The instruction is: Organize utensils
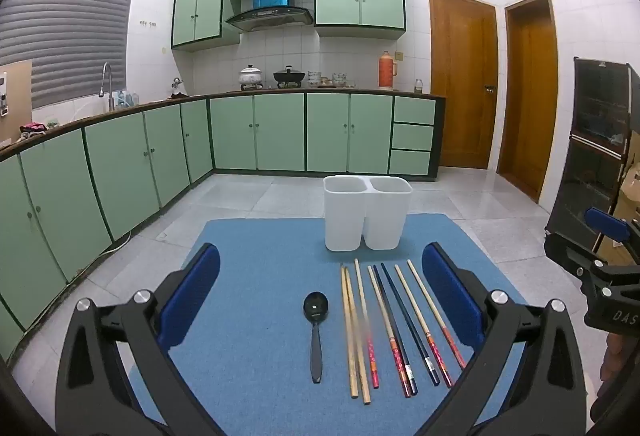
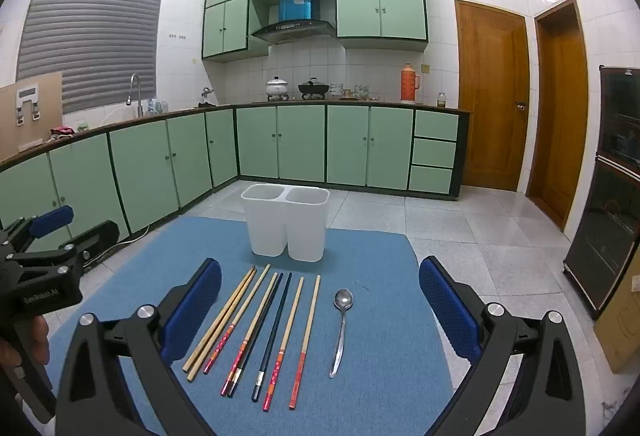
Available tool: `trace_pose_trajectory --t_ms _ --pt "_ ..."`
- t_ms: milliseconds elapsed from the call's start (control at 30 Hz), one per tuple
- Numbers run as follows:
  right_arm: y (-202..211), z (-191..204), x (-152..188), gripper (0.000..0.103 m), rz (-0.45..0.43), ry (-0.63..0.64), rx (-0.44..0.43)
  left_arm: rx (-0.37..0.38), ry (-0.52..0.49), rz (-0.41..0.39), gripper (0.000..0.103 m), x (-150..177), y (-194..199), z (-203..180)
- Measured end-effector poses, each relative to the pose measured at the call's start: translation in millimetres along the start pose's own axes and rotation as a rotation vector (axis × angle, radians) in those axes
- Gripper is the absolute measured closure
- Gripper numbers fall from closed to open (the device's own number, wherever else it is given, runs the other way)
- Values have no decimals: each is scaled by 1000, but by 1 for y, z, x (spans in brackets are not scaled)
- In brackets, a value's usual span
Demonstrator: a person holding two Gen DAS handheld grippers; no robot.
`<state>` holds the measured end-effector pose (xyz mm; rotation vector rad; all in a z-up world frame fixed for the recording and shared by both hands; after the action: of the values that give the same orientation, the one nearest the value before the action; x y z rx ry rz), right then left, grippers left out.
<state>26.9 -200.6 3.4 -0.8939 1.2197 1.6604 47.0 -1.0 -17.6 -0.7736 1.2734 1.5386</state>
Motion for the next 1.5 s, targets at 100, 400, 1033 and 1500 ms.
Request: trace_pose_trajectory --t_ms 100,400,1033,1500 --pt "1 0 0 6 -3 0 0 2 5 4 5 0 -1 0" --pt "0 -2 -2 6 2 -1 1 -3 4 -1 5 1 4 5" --pt "0 -5 -3 6 6 -6 3 -5 4 -3 5 -3 5 14" --pt "-1 -5 -3 6 6 -6 3 -6 3 -2 5 -4 8 21"
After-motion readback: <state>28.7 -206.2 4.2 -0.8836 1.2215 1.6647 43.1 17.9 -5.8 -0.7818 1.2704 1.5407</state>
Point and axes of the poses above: each gripper's, at about its wrist camera, not at the fingertips, and y roughly against the way its jaws point, z to its left, x to its underside, the point moved 5 cm from there along -y, roughly the way its jaws point, and after that the axes turned 15 degrees about -y, right-handed, at the moved point
